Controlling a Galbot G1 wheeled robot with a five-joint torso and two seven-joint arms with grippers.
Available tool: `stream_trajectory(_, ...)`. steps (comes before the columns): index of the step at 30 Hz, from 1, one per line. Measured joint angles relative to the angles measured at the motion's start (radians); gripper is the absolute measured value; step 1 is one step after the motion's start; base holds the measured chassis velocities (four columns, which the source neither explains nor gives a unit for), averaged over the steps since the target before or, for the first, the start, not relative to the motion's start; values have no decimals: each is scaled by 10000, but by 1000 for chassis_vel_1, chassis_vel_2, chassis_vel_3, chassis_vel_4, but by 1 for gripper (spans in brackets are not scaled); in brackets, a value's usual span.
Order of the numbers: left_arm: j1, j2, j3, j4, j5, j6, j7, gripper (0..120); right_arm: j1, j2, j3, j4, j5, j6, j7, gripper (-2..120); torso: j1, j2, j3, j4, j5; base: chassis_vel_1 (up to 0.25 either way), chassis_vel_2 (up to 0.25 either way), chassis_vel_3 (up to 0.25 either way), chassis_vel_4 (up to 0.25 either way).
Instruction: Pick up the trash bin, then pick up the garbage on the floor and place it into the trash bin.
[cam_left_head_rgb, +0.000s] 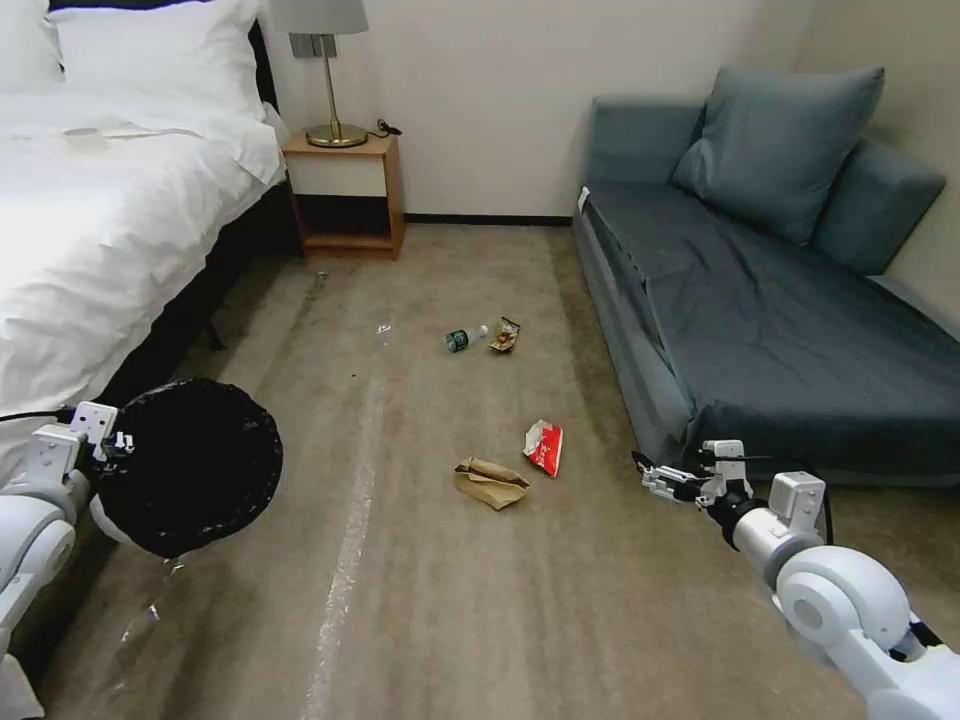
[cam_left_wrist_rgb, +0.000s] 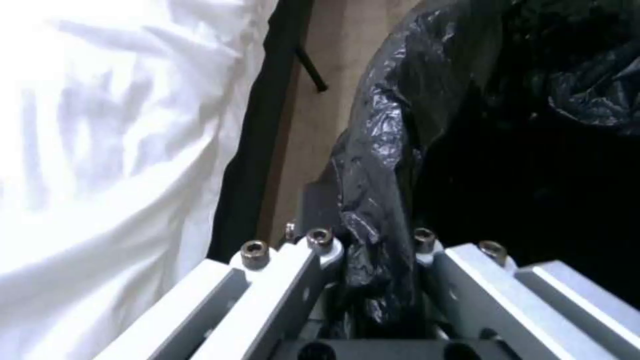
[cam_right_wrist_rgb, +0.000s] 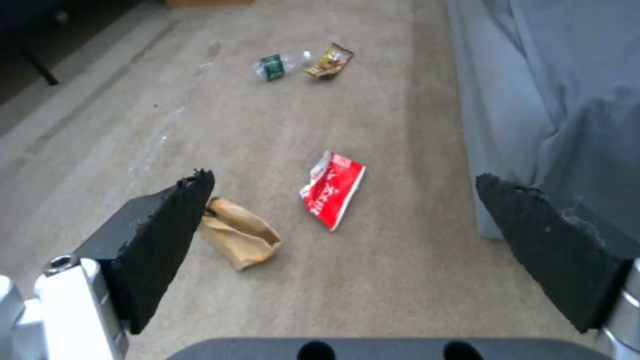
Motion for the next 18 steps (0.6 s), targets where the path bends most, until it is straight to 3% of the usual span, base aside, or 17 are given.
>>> stream_trajectory(18,350,193,-265,-58,29,-273,219,4,-342,241,-7,-28,-360,267,-325,100,-1,1,-1,1,0,-3,4,3,-4)
